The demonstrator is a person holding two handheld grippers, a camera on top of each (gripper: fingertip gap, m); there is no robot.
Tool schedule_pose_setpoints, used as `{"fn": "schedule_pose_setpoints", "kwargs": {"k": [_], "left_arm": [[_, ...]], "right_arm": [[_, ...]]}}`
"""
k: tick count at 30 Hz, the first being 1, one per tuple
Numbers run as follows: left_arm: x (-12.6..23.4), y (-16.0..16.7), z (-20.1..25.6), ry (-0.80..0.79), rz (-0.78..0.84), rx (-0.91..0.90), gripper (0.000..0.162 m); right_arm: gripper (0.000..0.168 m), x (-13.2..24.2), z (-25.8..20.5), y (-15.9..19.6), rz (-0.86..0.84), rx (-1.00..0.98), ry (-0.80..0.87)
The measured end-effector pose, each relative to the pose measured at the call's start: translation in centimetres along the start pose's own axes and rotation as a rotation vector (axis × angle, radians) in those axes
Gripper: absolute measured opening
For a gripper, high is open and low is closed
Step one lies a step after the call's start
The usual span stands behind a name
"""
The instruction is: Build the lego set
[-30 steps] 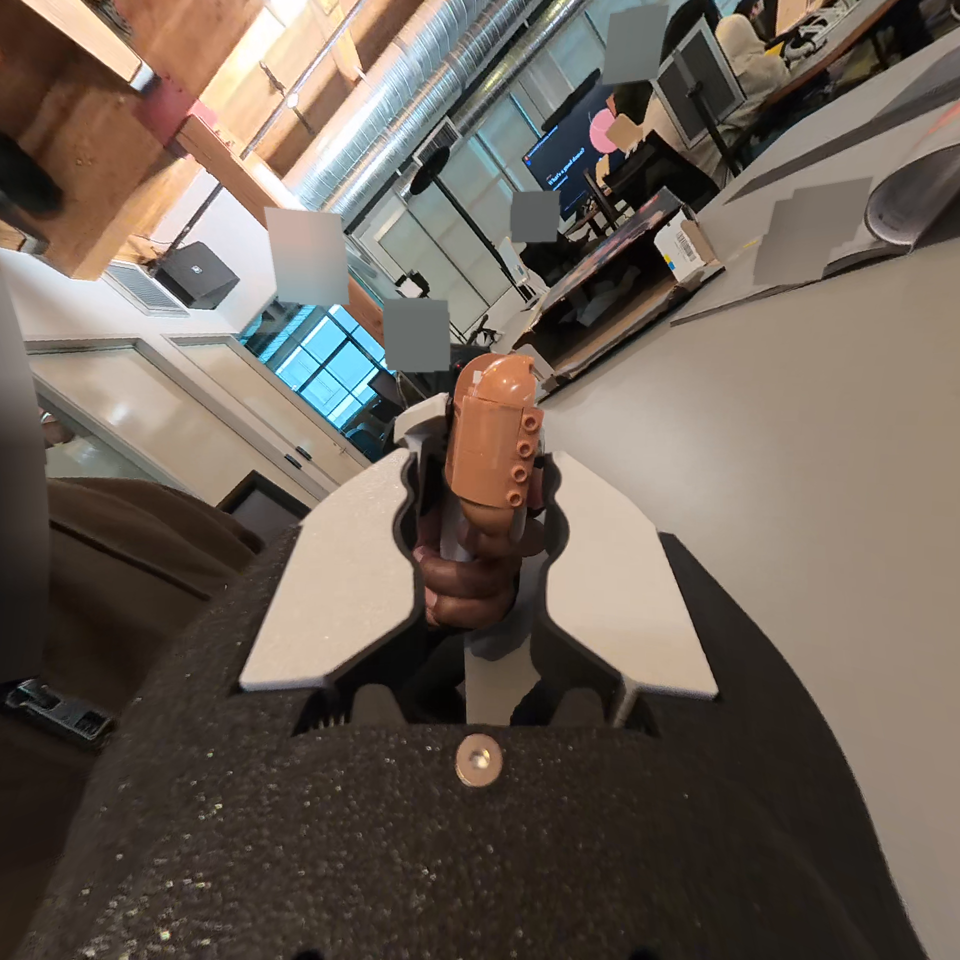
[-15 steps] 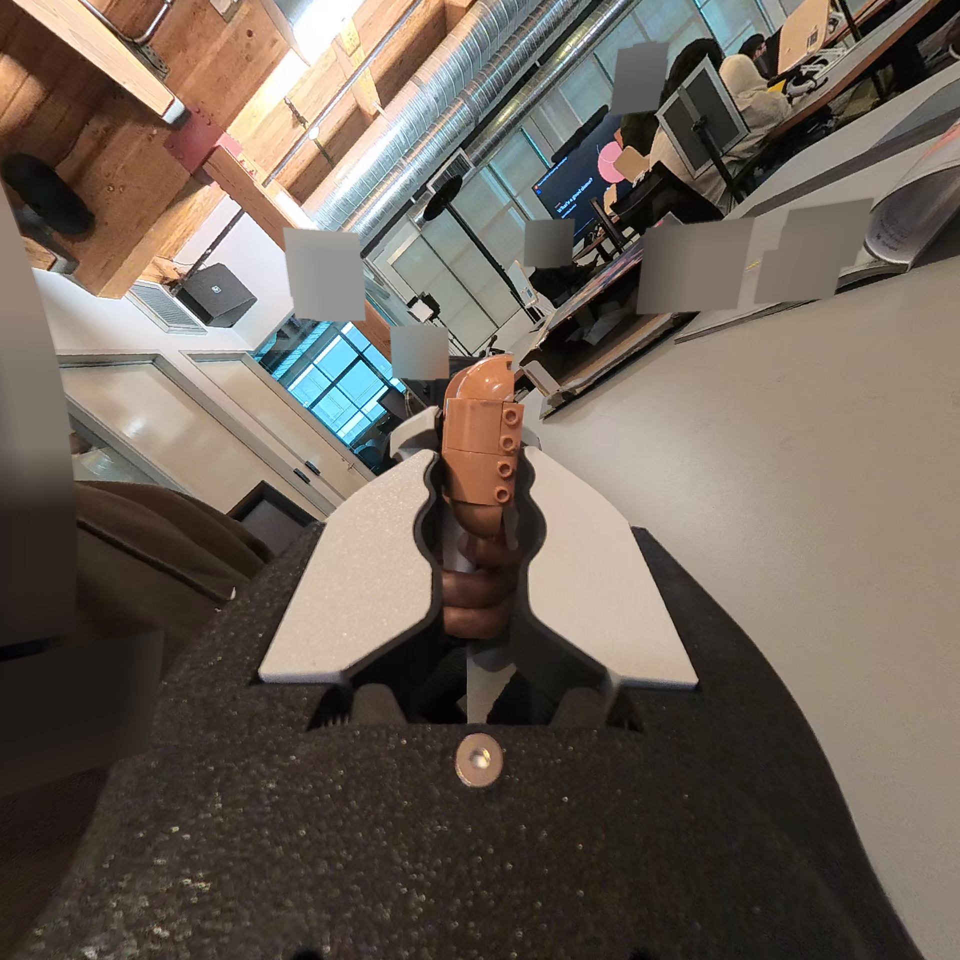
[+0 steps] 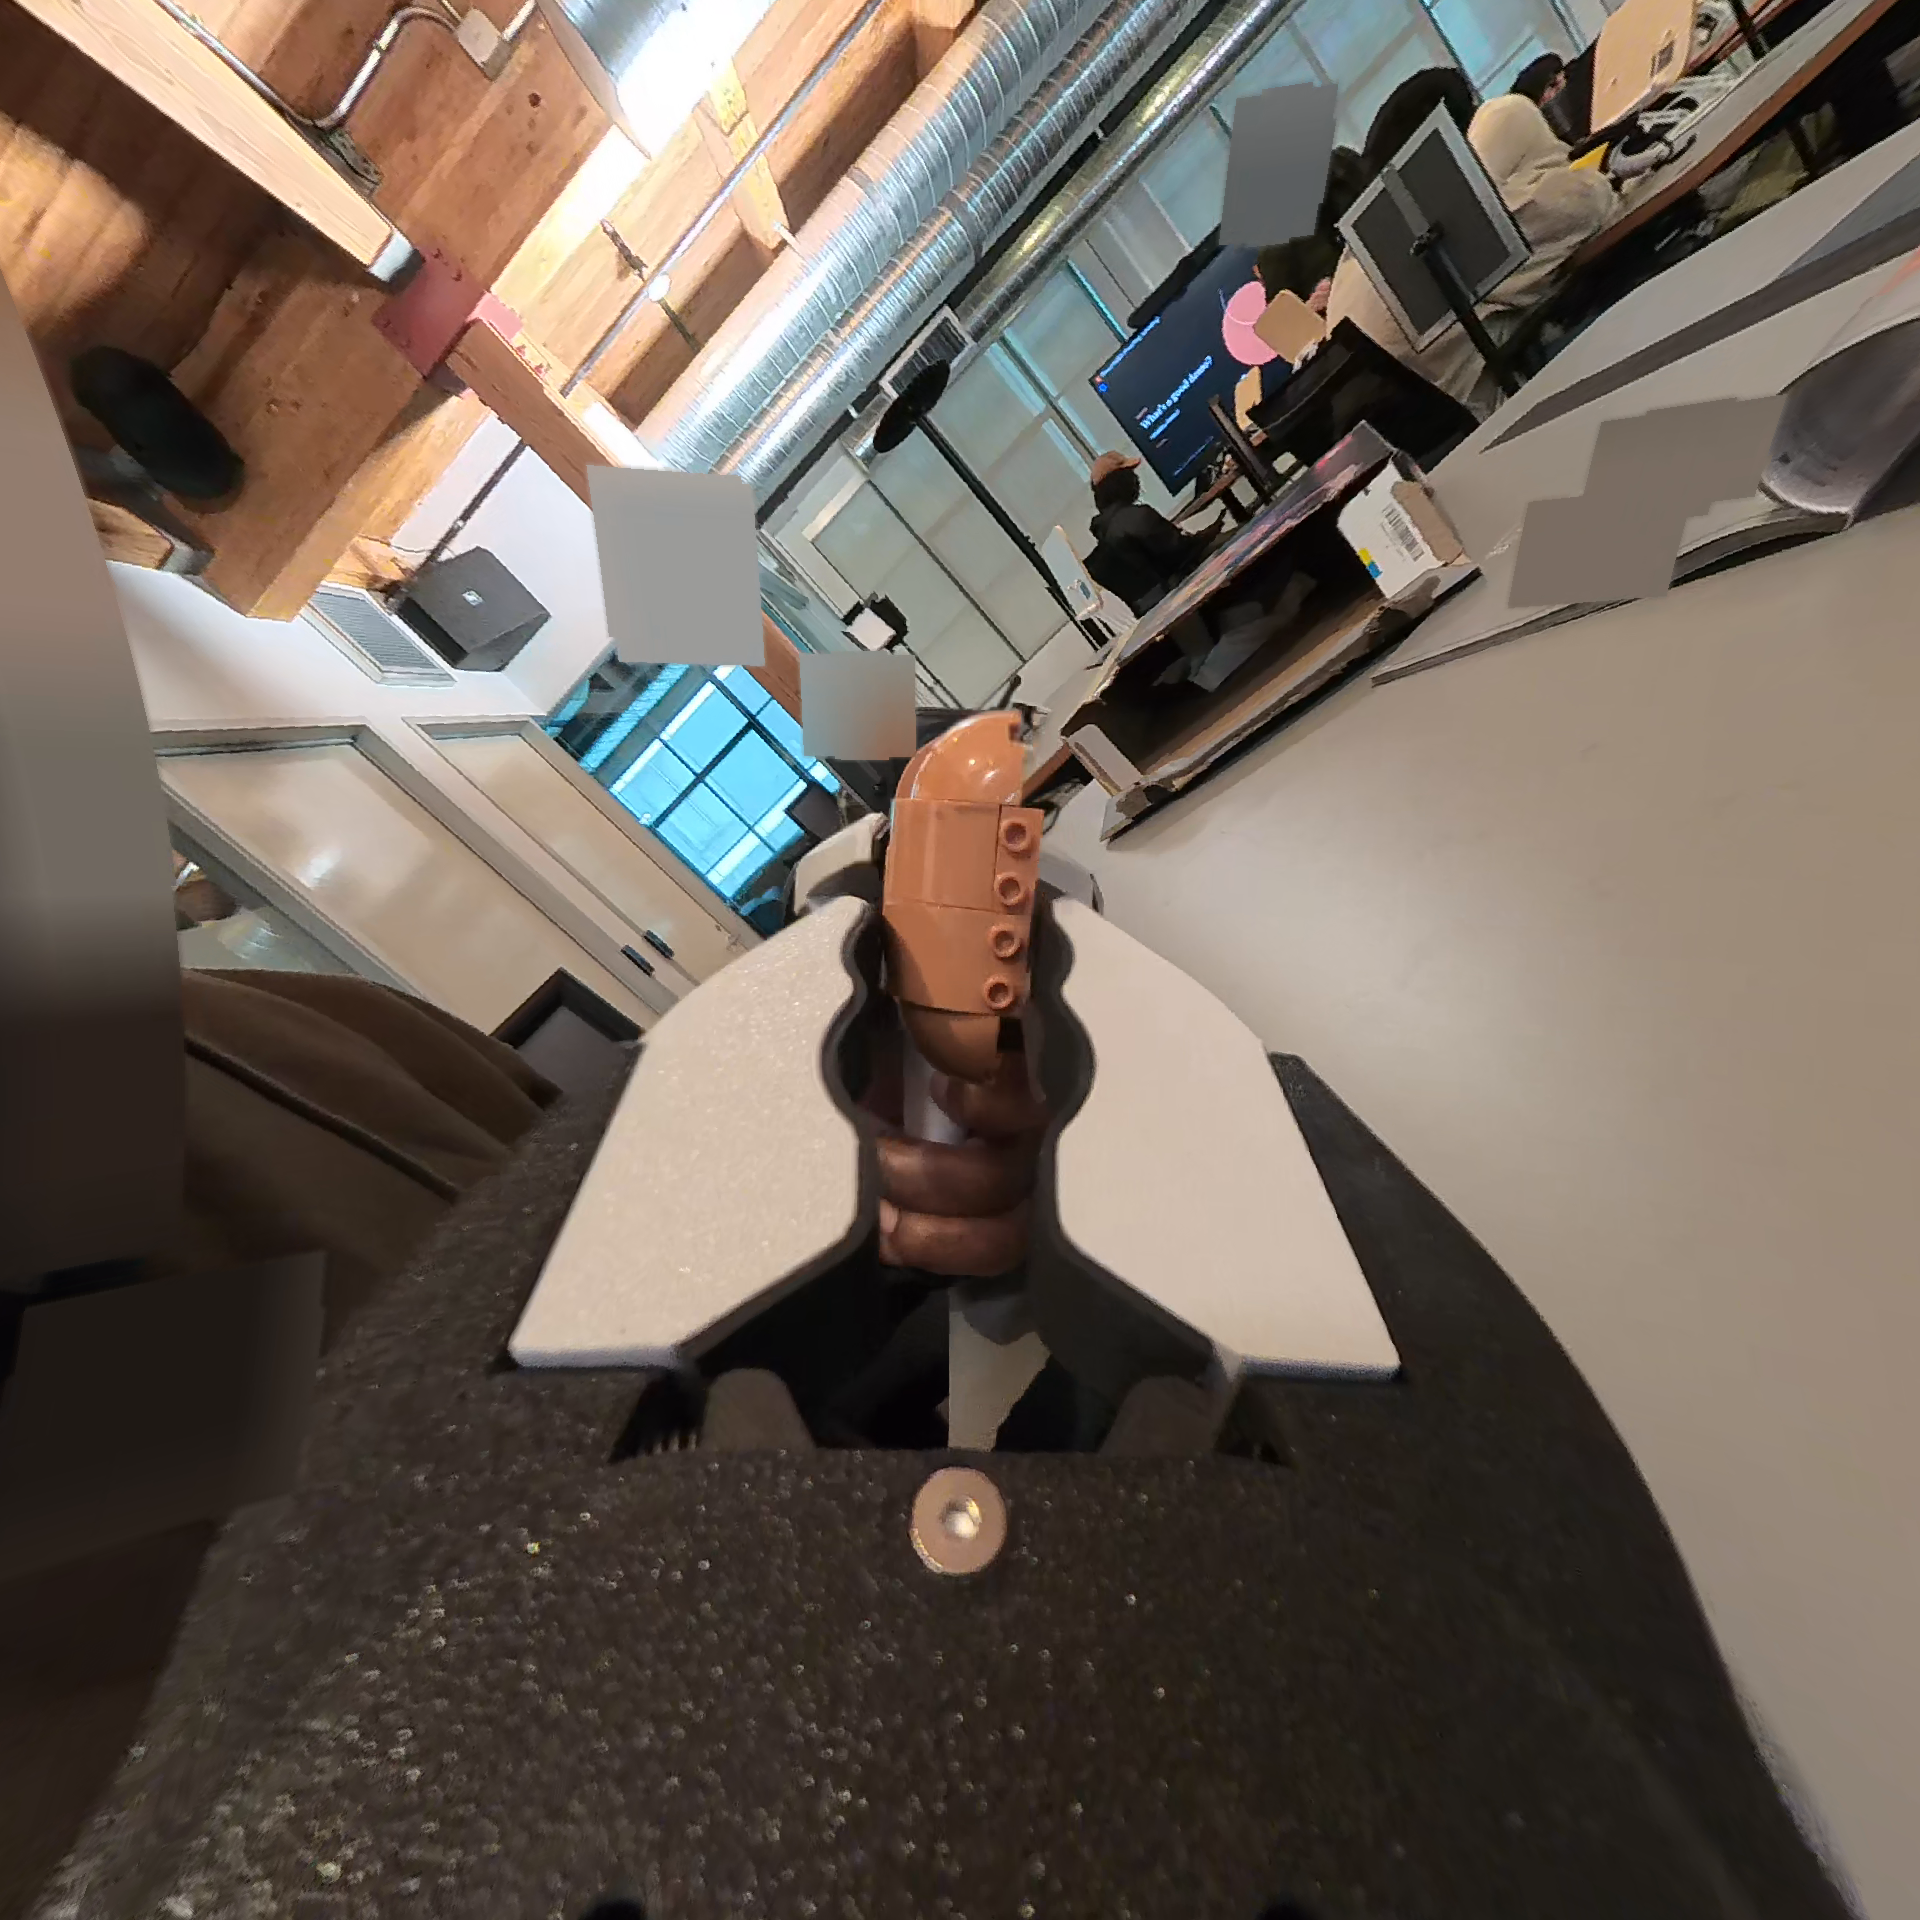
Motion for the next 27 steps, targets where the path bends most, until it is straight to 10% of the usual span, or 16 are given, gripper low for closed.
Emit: {"fn": "schedule_pose_setpoints", "kwargs": {"k": [27], "left_arm": [[-0.59,0.62,0.20,-0.004,-0.007,0.020,0.024]], "right_arm": [[0.025,0.32,0.15,-0.45,0.058,-0.002,-0.047]]}}
Point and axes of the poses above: each gripper's, where its closed fingertips meet, x back along the fingers, y out of its underside, z = x × y across the jaws, the point moved 9 cm from there along x, back along the fingers, and after that the axes turned 11 degrees about -x, right-handed, at the moved point
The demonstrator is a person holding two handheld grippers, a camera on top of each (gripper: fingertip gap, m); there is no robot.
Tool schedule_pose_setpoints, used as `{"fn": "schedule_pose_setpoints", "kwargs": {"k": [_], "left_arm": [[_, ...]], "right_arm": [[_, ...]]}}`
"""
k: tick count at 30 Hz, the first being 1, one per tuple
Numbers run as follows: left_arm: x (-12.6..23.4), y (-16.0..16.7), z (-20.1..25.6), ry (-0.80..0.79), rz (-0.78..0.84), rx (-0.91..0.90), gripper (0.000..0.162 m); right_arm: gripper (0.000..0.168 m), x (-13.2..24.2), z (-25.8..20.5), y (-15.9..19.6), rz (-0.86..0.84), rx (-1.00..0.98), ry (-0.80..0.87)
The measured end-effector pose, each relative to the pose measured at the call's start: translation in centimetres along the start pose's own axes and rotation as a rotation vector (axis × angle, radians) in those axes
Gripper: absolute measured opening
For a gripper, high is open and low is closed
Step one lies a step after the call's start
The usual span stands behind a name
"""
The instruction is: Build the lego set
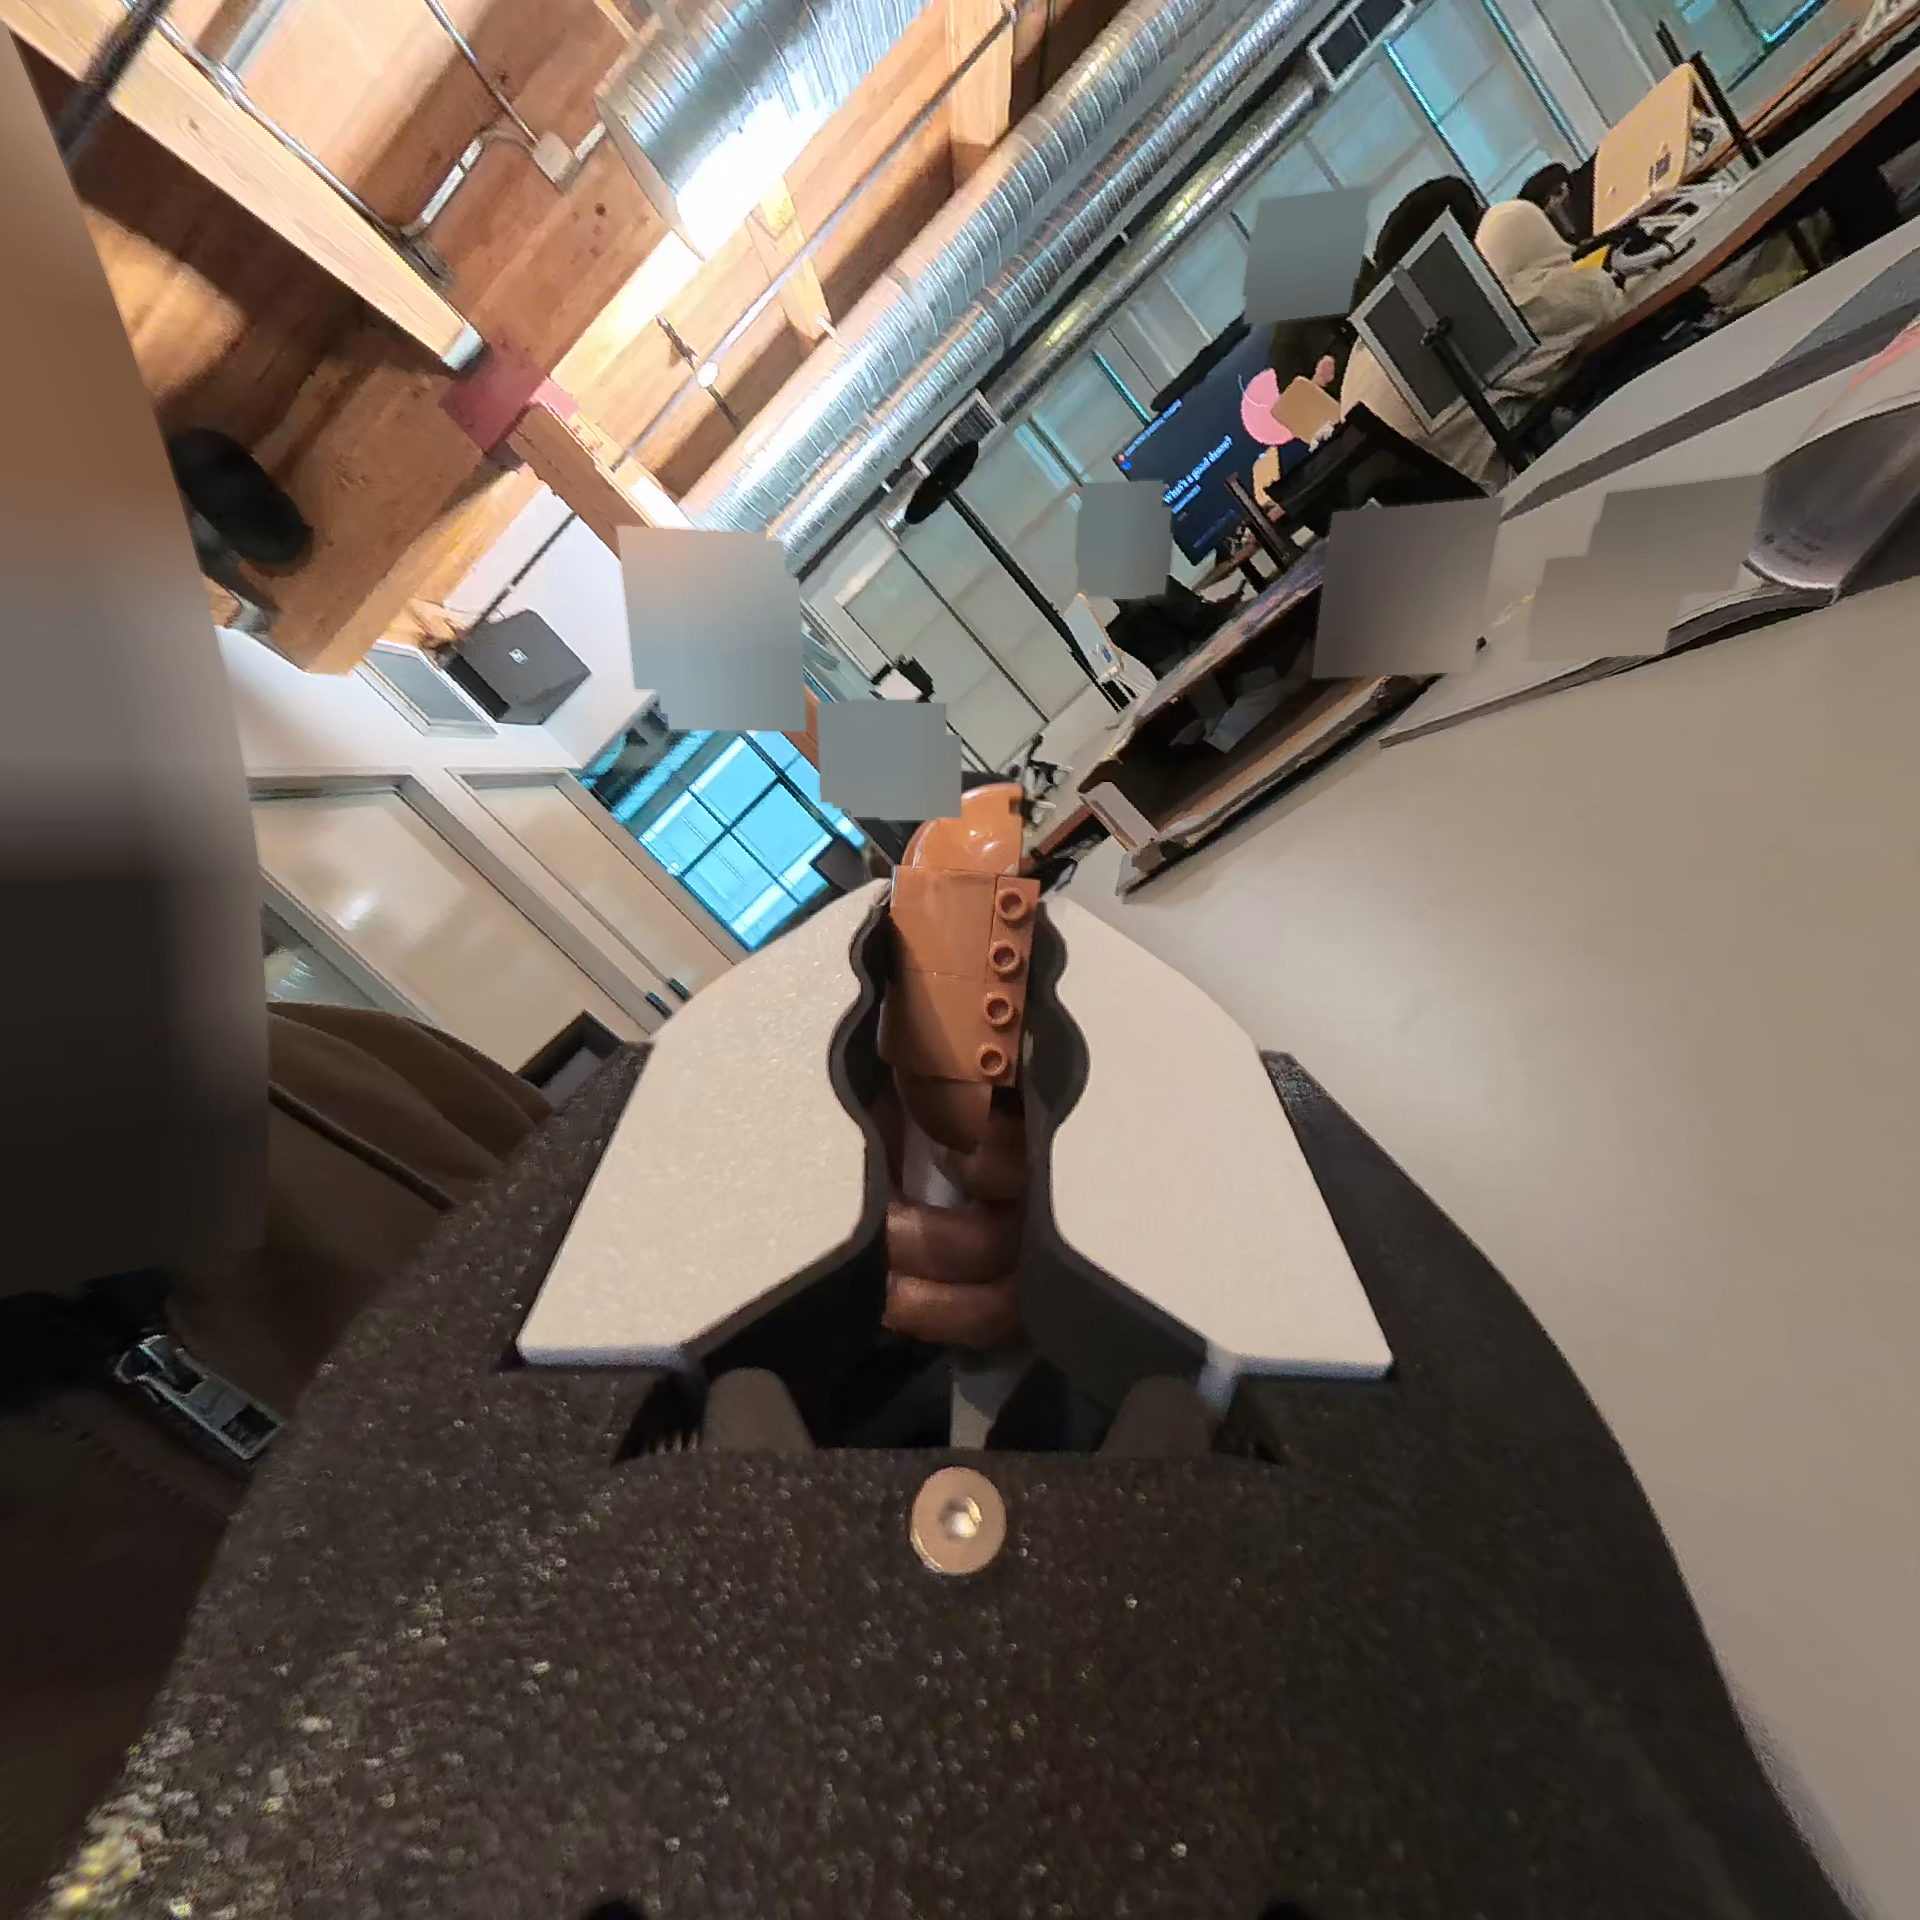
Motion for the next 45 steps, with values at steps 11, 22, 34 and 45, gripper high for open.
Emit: {"fn": "schedule_pose_setpoints", "kwargs": {"k": [11,22,34,45], "left_arm": [[0.1,-0.1,-0.3,-0.039,0.127,0.024,0.024],[-0.2,-0.1,0.4,-0.021,0.091,-0.050,0.024],[-0.2,0.1,0.3,-0.010,0.069,-0.050,0.024],[-0.2,-0.2,0.6,-0.019,0.051,-0.108,0.024]], "right_arm": [[0.037,-0.4,0.3,0.6,0.016,-0.034,0.042],[0.024,-0.1,-0.3,0.8,0.022,0.031,0.004],[0.024,0.2,-0.5,0.9,0.019,0.033,0.017],[0.044,-0.1,-0.3,0.7,0.011,0.015,-0.010]]}}
Point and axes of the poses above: each gripper's, where its closed fingertips meet, x back along the fingers, y out of its underside, z = x × y across the jaws, the point moved 9 cm from there along x, back along the fingers, and after that the axes turned 11 degrees about -x, right-handed, at the moved point
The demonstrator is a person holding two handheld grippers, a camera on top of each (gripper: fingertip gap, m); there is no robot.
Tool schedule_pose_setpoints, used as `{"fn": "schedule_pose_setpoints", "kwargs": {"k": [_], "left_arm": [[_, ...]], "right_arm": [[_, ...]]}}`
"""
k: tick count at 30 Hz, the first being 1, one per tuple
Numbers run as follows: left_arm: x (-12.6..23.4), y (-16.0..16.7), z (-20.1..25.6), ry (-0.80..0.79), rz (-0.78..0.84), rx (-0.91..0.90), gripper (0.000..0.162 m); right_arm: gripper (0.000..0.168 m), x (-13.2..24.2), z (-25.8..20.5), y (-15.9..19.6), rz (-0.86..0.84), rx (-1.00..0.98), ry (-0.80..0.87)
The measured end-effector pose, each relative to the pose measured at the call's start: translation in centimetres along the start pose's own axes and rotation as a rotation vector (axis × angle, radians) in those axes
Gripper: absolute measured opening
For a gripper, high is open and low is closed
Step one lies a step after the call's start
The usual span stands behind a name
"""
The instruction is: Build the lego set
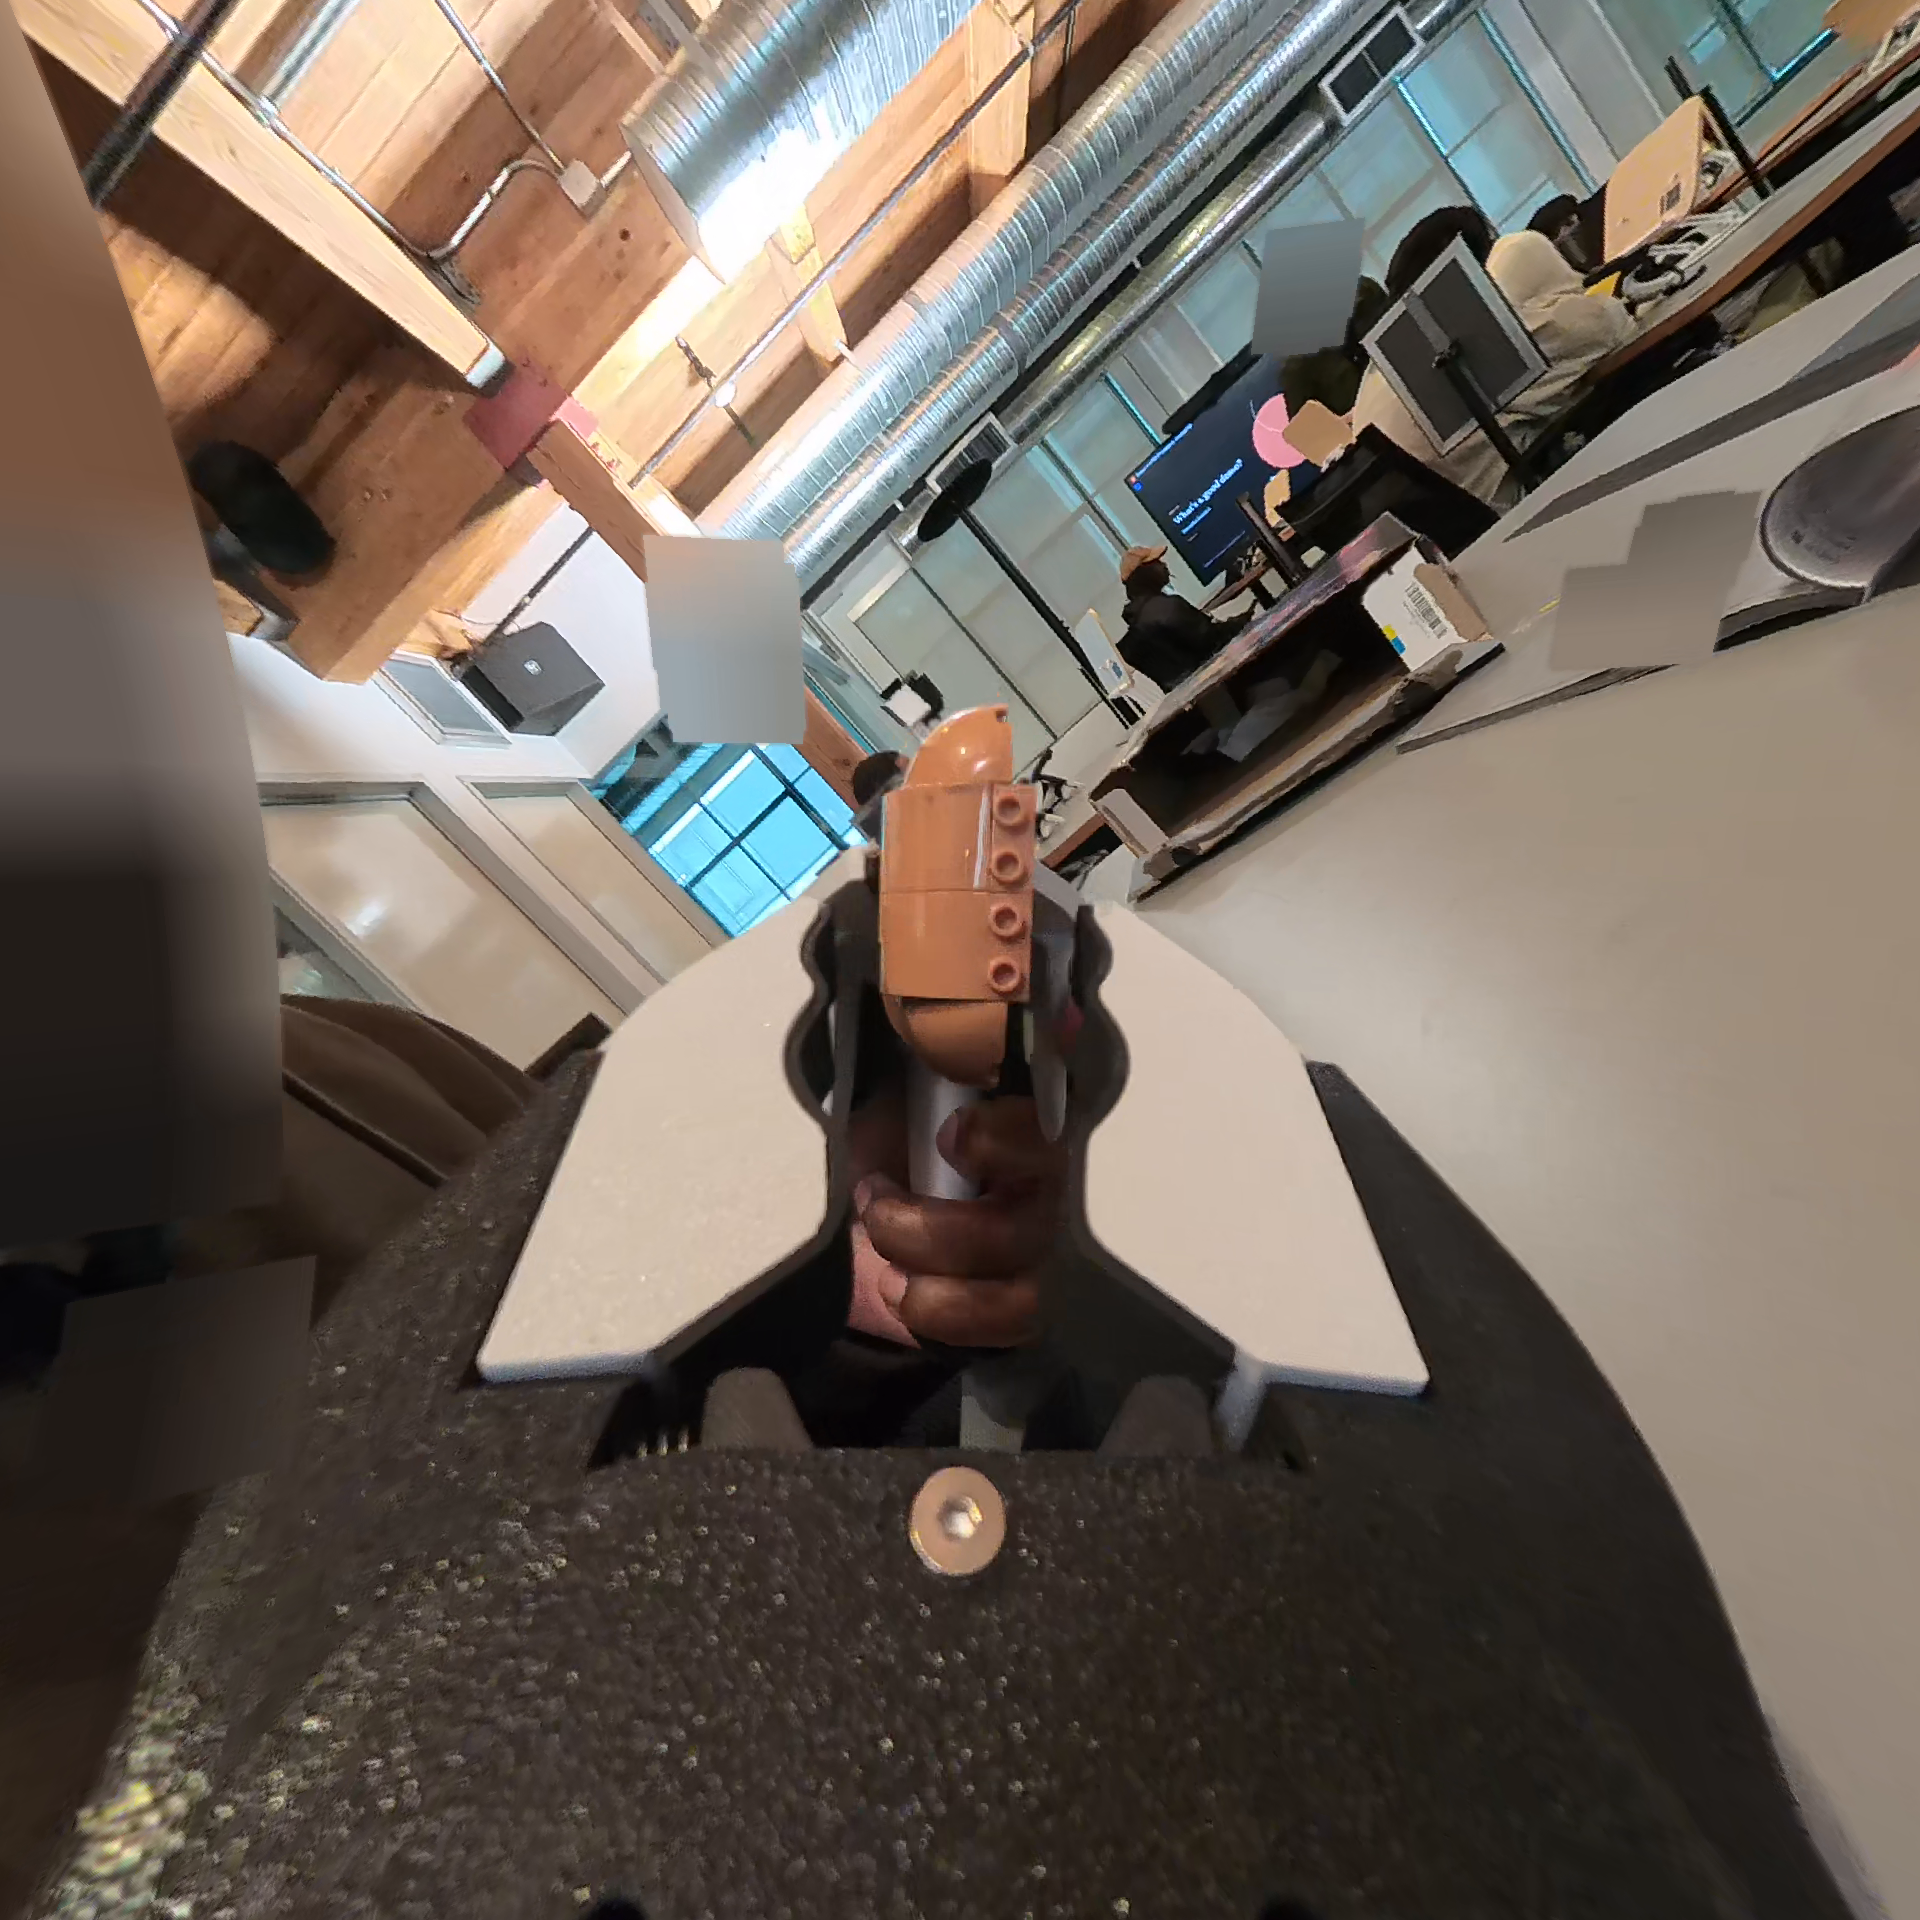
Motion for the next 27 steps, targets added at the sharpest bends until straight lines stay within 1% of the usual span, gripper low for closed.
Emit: {"fn": "schedule_pose_setpoints", "kwargs": {"k": [3,7,11,22,25,26,27], "left_arm": [[0.14,0.02,-0.08,-0.006,-0.014,-0.001,0.024],[0.18,0.27,-0.05,-0.014,-0.044,-0.006,0.024],[0.20,0.43,-0.07,-0.009,-0.041,0.010,0.024],[0.28,0.49,0.00,-0.003,-0.016,0.011,0.024],[0.34,0.47,-0.27,-0.032,0.017,0.042,0.024],[0.38,0.51,-0.38,-0.045,0.040,0.062,0.024],[0.45,0.50,-0.51,-0.059,0.068,0.082,0.024]], "right_arm": [[0.041,-0.02,-0.09,-0.13,-0.005,0.026,0.025],[0.027,0.17,0.05,-0.24,0.003,0.044,0.033],[0.026,0.21,0.07,-0.15,0.009,0.037,0.021],[0.026,0.01,-0.10,-0.08,0.021,0.026,0.015],[0.025,-0.23,0.37,-0.04,0.047,-0.023,0.017],[0.027,-0.29,0.61,0.02,0.053,-0.049,0.021],[0.038,-0.37,0.82,0.07,0.058,-0.078,0.027]]}}
Point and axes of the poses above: each gripper's, where its closed fingertips meet, x back along the fingers, y out of its underside, z = x × y across the jaws, the point moved 9 cm from there along x, back along the fingers, and after that the axes turned 11 degrees about -x, right-handed, at the moved point
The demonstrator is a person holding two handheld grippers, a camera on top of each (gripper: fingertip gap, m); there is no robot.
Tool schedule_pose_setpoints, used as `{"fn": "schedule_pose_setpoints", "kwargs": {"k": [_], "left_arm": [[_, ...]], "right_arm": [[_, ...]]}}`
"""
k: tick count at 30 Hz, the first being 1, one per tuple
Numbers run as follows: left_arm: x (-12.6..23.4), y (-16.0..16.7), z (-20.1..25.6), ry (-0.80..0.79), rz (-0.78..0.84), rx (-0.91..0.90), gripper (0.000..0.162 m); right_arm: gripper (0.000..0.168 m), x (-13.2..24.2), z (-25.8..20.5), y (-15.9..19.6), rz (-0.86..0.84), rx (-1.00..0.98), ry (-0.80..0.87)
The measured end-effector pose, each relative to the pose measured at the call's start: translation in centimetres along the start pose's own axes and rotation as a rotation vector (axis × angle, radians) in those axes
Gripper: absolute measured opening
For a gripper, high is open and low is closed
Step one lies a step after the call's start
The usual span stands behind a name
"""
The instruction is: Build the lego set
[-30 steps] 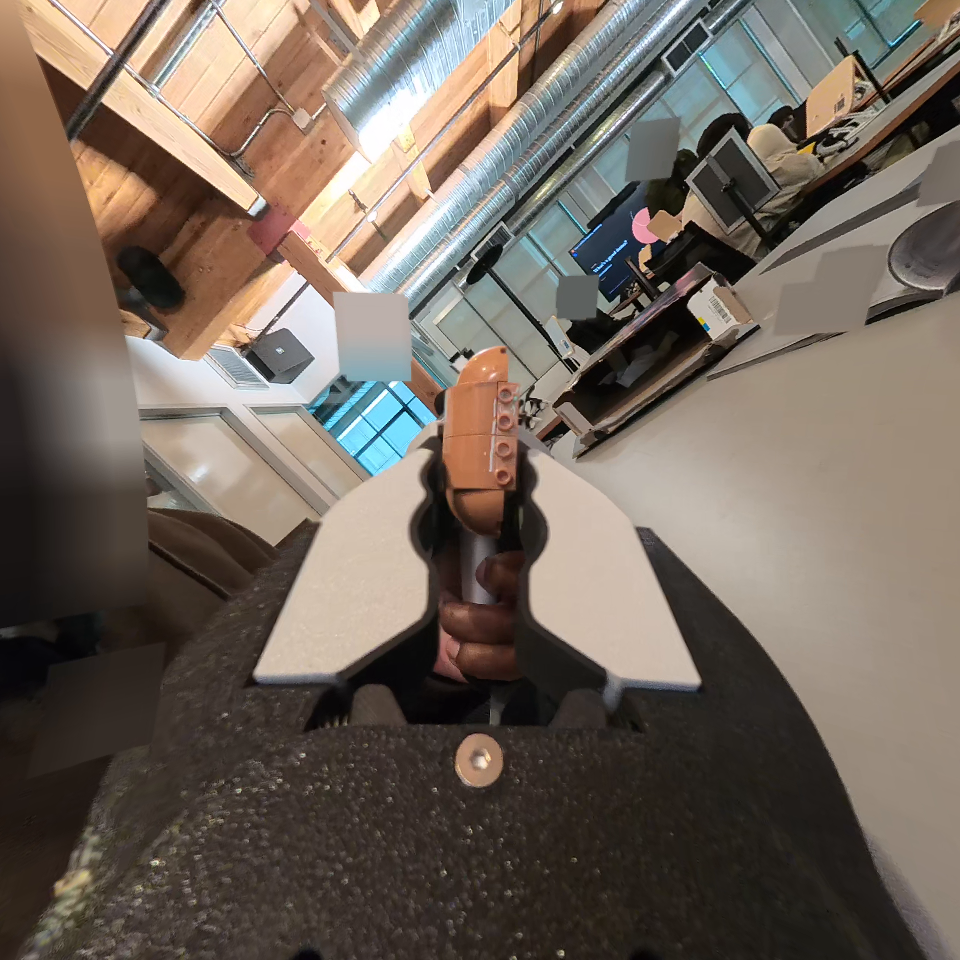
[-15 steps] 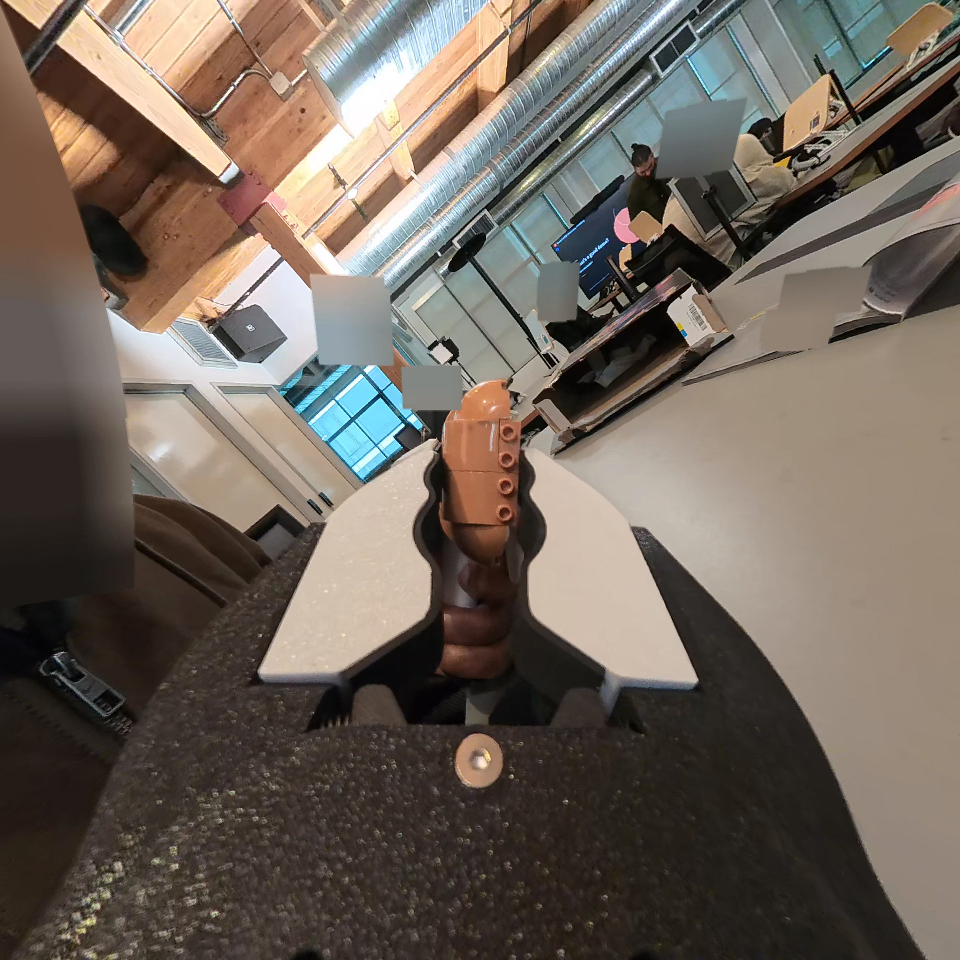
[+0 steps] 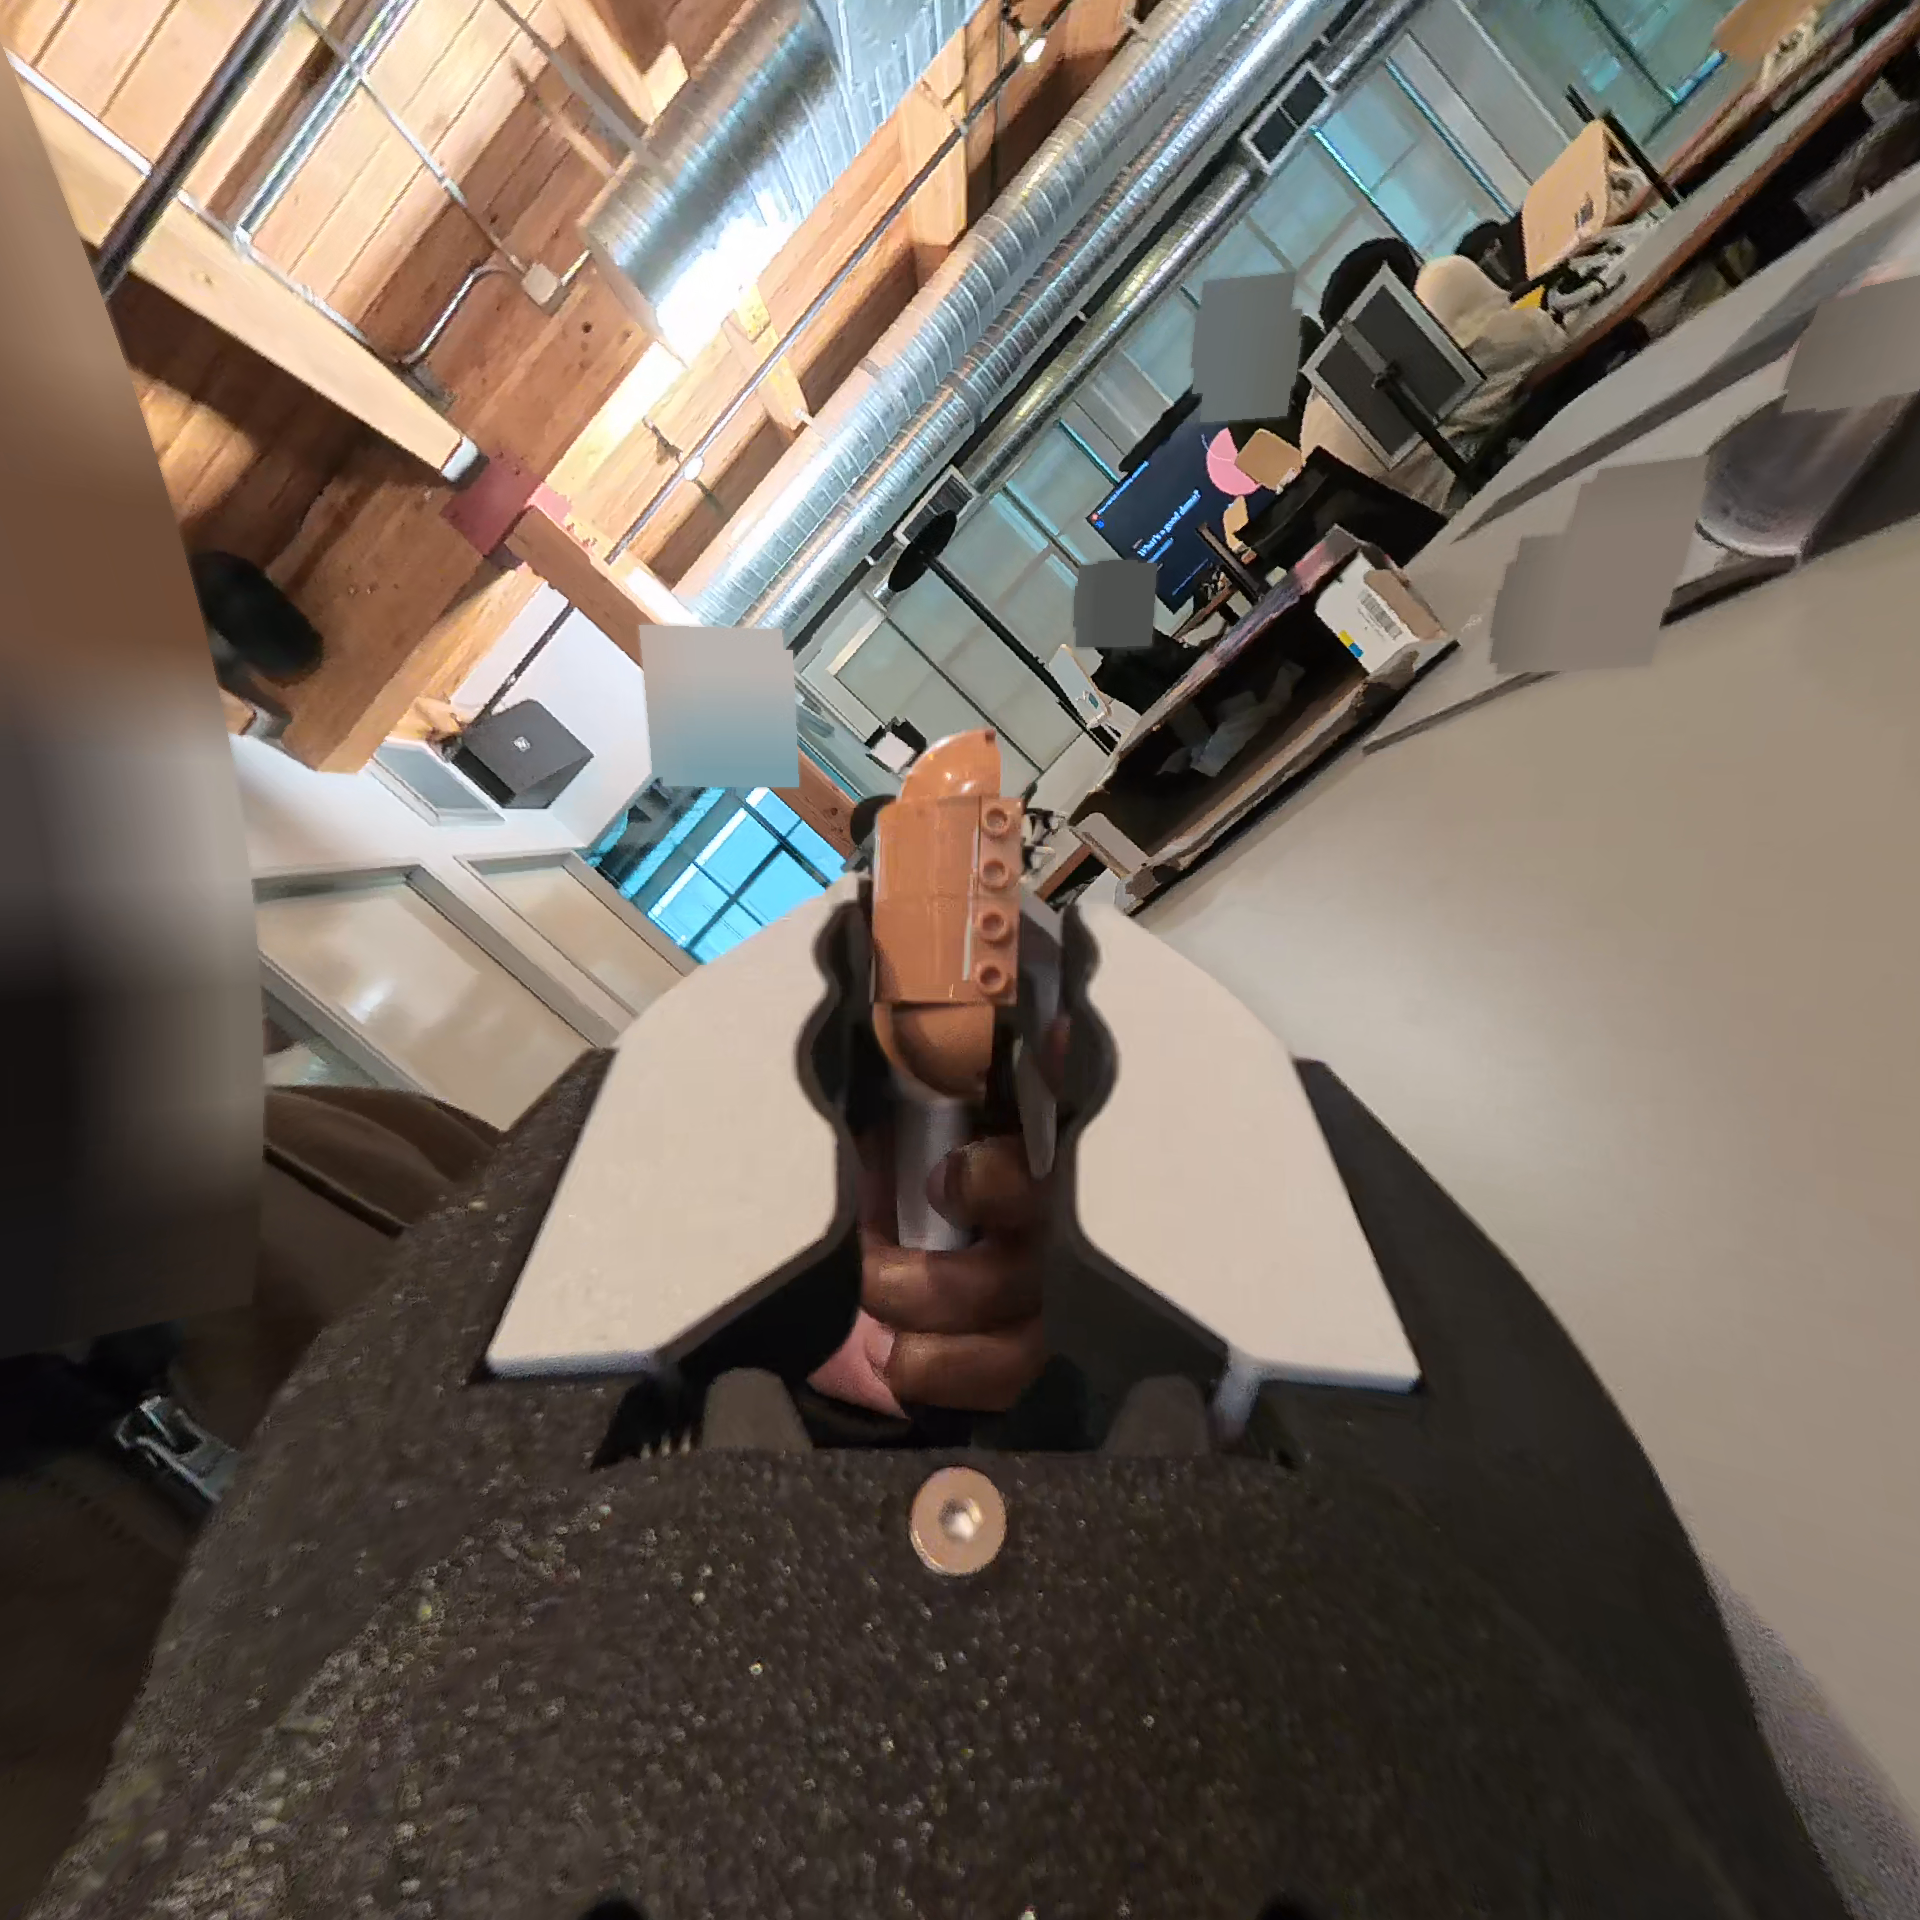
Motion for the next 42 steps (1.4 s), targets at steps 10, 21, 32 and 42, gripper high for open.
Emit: {"fn": "schedule_pose_setpoints", "kwargs": {"k": [10,21,32,42], "left_arm": [[0.3,0.0,-0.3,-0.126,0.184,-0.016,0.024],[-0.3,0.9,0.1,-0.154,0.270,-0.029,0.024],[-0.6,1.3,0.1,-0.135,0.269,0.012,0.024],[-0.4,1.0,0.2,-0.099,0.279,0.008,0.024]], "right_arm": [[0.036,-0.8,0.9,0.9,0.083,-0.175,0.041],[0.032,-2.0,0.7,1.5,0.184,-0.187,-0.031],[0.025,-1.9,0.5,1.6,0.201,-0.121,-0.006],[0.025,-2.2,0.0,1.4,0.174,-0.090,-0.013]]}}
Point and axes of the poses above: each gripper's, where its closed fingertips meet, x back along the fingers, y out of its underside, z = x × y across the jaws, the point moved 9 cm from there along x, back along the fingers, and after that the axes turned 11 degrees about -x, right-handed, at the moved point
